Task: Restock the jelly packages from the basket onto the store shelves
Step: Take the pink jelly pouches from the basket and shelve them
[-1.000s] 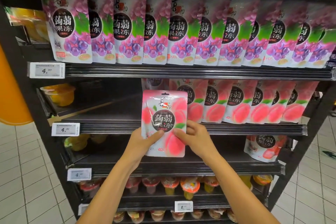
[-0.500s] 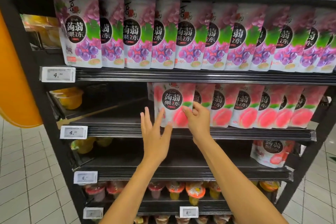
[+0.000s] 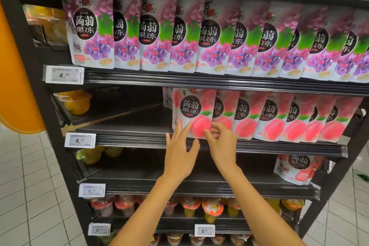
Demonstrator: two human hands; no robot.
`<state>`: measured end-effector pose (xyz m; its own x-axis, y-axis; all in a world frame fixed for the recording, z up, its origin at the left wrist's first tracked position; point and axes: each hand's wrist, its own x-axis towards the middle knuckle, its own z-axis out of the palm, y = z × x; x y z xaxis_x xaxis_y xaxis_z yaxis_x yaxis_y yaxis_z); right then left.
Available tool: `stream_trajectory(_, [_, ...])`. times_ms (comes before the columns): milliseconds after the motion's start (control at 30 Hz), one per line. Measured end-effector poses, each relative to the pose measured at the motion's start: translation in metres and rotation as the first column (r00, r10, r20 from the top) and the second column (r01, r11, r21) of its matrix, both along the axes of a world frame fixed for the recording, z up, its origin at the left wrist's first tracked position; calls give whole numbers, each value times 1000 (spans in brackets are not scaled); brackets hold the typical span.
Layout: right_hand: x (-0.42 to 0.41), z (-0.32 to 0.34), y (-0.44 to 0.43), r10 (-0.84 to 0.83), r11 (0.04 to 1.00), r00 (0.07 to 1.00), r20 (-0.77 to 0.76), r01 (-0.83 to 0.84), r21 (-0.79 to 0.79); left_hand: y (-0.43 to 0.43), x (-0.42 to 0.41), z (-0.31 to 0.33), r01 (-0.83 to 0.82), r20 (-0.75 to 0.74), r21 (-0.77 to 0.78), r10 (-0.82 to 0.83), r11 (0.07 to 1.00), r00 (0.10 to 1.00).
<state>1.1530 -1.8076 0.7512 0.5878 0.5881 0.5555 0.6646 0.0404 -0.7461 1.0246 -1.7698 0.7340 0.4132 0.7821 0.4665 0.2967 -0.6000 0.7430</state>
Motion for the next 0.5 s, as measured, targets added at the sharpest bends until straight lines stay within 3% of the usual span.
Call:
stream_trajectory(200, [-3,-2,2,-210,971,971,114,220,-91,1,3,6,8,-24,-17,-9,1000,1000])
stream_trajectory(500, [-1,-8,1,-244,962,966,90,252,-100,1,1,10,-10,-66,-52,6,999,998])
